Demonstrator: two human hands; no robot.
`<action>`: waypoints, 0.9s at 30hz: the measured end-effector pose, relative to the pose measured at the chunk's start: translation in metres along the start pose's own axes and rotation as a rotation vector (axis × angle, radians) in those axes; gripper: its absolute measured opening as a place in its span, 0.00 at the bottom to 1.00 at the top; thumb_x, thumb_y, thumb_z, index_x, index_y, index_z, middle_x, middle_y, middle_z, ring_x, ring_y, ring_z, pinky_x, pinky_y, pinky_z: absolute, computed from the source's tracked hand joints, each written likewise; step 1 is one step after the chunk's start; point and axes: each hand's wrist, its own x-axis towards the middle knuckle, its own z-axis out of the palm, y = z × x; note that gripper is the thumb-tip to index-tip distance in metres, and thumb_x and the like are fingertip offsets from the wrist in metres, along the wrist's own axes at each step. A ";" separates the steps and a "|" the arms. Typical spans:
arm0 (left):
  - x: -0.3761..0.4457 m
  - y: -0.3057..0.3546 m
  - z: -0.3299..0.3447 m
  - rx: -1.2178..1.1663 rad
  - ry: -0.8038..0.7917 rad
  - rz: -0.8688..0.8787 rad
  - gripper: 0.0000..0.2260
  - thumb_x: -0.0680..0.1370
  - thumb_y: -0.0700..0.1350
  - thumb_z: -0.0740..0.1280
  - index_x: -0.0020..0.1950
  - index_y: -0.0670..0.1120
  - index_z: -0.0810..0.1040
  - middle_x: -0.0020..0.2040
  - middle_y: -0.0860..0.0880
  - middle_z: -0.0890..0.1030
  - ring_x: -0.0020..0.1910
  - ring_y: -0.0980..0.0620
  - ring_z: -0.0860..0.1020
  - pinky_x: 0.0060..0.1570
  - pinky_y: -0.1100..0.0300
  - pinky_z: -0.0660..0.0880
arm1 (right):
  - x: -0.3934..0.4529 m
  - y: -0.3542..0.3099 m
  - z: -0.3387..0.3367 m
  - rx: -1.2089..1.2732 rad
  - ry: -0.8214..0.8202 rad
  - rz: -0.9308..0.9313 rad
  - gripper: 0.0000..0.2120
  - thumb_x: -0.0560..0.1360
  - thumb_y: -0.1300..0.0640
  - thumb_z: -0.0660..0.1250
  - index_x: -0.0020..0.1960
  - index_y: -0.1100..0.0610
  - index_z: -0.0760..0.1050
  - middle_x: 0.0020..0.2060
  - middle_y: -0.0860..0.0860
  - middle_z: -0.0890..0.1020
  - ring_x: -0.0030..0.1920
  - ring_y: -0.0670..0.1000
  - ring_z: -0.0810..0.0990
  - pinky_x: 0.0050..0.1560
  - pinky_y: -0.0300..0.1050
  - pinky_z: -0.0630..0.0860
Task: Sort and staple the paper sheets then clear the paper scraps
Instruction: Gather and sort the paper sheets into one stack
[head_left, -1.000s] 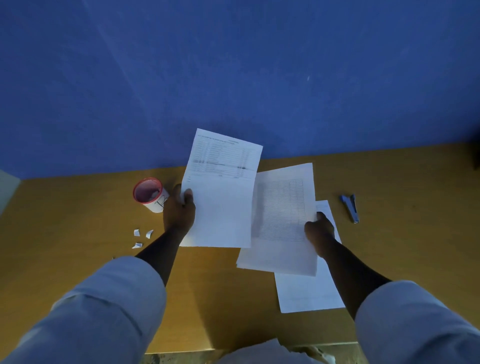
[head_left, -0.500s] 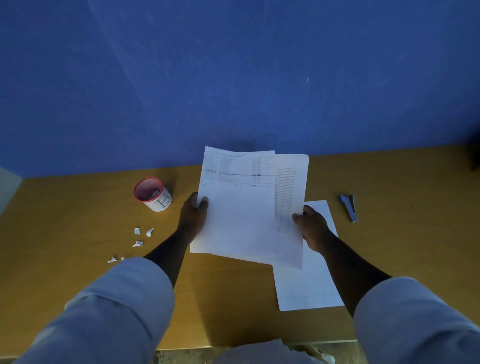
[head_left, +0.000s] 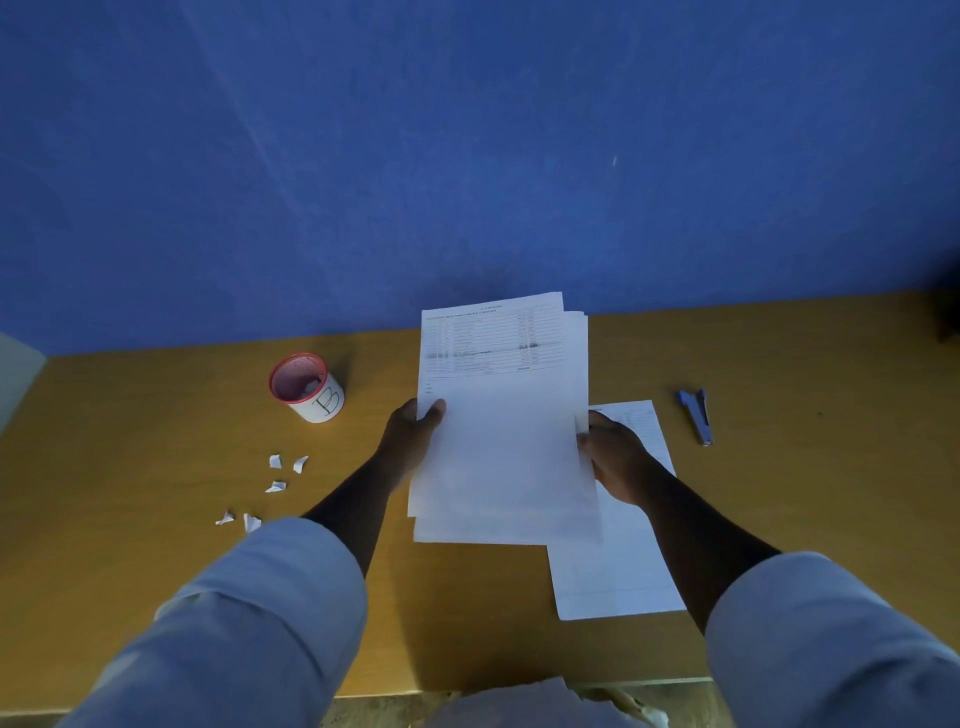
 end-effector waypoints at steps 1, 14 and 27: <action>0.001 -0.002 0.000 -0.023 0.003 -0.009 0.19 0.80 0.52 0.66 0.69 0.46 0.74 0.63 0.48 0.80 0.60 0.45 0.79 0.62 0.47 0.77 | 0.000 0.000 0.000 0.013 -0.003 0.005 0.15 0.76 0.67 0.60 0.55 0.53 0.79 0.52 0.55 0.84 0.54 0.59 0.82 0.60 0.58 0.77; -0.001 -0.001 0.004 -0.149 -0.120 -0.067 0.19 0.75 0.41 0.73 0.65 0.47 0.77 0.60 0.47 0.82 0.58 0.43 0.81 0.60 0.42 0.77 | 0.007 0.003 0.010 -0.067 0.105 -0.039 0.12 0.80 0.55 0.59 0.60 0.52 0.75 0.63 0.56 0.78 0.62 0.58 0.76 0.67 0.57 0.71; -0.006 -0.005 0.016 -0.133 -0.151 -0.141 0.17 0.75 0.44 0.73 0.63 0.46 0.78 0.60 0.46 0.82 0.58 0.44 0.80 0.61 0.43 0.76 | 0.011 0.008 0.010 -0.127 0.118 -0.028 0.14 0.78 0.59 0.60 0.63 0.55 0.74 0.57 0.54 0.79 0.56 0.57 0.78 0.61 0.55 0.76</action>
